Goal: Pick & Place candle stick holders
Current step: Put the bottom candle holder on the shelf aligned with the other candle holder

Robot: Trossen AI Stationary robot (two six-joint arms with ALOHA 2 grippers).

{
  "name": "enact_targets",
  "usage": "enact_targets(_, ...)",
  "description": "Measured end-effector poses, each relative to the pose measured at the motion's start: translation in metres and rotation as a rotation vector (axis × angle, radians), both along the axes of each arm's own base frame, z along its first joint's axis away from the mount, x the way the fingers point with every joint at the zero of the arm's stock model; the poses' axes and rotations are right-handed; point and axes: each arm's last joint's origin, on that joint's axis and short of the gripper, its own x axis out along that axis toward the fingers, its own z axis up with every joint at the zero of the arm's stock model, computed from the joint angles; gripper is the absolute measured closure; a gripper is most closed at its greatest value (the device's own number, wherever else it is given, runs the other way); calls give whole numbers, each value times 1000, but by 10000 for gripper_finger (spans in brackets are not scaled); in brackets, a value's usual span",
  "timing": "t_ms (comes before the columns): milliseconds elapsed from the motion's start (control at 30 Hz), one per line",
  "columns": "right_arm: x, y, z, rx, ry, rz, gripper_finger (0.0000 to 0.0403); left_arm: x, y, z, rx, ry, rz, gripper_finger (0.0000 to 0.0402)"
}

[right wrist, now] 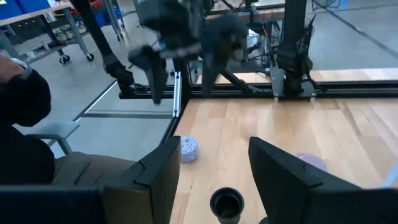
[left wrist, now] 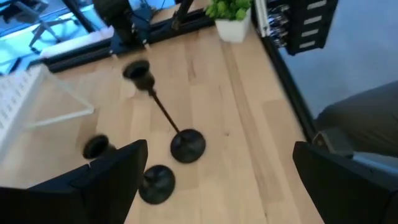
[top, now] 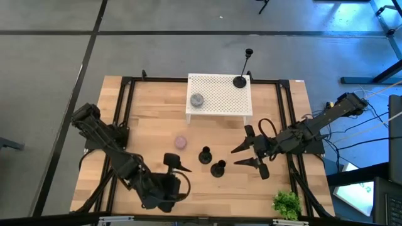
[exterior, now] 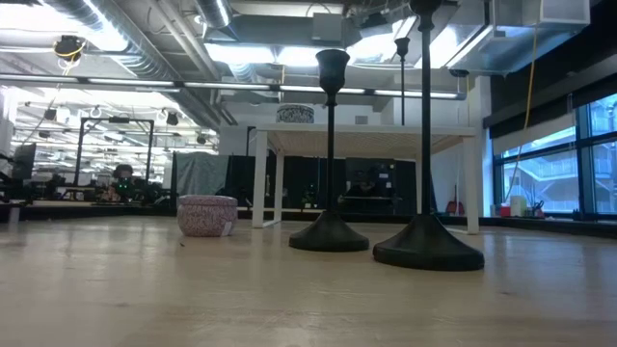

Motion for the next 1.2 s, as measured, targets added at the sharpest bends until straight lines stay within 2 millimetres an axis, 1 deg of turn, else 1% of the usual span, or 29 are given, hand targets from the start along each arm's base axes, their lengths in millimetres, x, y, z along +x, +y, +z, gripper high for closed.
enact_targets(133, 1, -5, 1, -33, -15, -9, 210, 0, 4, -27, 11, -21, 57, 2)
enact_targets(233, 5, -17, 3, -59, -29, -56, 210, 1, 18, -39, -6, -14, 107, 2)
enact_targets(367, 14, -39, 2, -104, -29, -112, 210, -5, 40, -43, -76, -45, 162, 2)
enact_targets(467, 22, -58, -4, -131, -49, -32, 210, -15, 51, -48, -135, -98, 164, 2)
enact_targets(533, 26, -71, -9, -130, -81, 60, 210, -23, 60, -48, -171, -169, 154, 2)
enact_targets(633, 30, -89, -11, -115, -188, 164, 210, -35, 76, -46, -225, -302, 113, 2)
enact_targets(700, 30, -100, -14, -105, -220, 191, 210, -46, 87, -41, -261, -401, 52, 2)
enact_targets(767, 30, -108, -14, -110, -273, 195, 210, -58, 98, -40, -290, -499, -15, 2)
enact_targets(833, 28, -111, -10, -109, -343, 193, 210, -70, 110, -43, -318, -593, -91, 2)
enact_targets(900, 26, -112, -6, -110, -407, 219, 210, -81, 120, -50, -359, -675, -159, 2)
enact_targets(1000, 23, -108, 3, -112, -501, 319, 210, -95, 134, -67, -403, -715, -231, 2)
enact_targets(1100, 18, -102, 12, -110, -600, 454, 210, -105, 147, -83, -432, -702, -168, 2)
enact_targets(1200, 13, -96, 16, -101, -652, 586, 210, -110, 154, -97, -415, -682, -114, 2)
